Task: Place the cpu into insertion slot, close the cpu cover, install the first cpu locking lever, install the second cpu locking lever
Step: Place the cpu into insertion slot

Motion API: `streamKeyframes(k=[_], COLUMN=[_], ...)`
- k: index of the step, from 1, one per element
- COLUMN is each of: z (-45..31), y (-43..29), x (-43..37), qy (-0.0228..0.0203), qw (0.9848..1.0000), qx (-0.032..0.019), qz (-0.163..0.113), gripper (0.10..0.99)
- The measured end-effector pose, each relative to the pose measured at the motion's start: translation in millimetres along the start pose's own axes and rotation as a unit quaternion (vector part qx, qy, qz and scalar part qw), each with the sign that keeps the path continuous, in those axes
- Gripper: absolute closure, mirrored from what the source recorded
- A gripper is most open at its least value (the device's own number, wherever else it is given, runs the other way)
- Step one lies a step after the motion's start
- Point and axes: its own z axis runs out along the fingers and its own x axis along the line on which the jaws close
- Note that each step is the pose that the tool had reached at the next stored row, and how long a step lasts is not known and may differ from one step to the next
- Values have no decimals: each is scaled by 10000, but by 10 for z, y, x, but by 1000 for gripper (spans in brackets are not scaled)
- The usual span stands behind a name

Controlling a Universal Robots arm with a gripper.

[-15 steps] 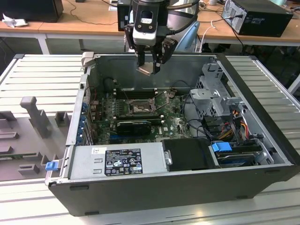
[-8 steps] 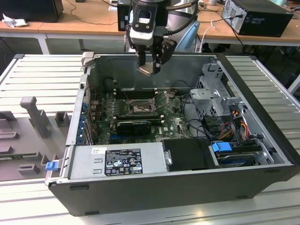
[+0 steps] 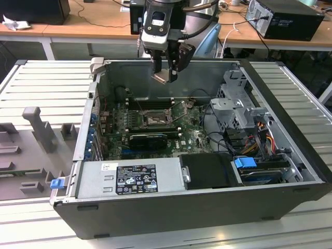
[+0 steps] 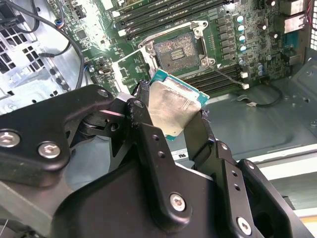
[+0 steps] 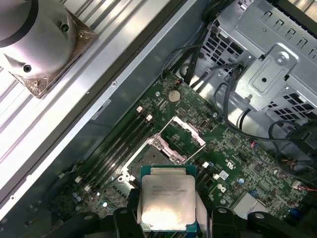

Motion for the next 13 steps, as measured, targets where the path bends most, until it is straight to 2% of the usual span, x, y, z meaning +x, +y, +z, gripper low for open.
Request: streamKeyframes(k=[8,13], z=[14,17], y=[-1,-2], x=[0,0], qy=[-2,-17], qw=[10000,9998], qx=[0,-3], qz=[22,188], gripper=[561,561])
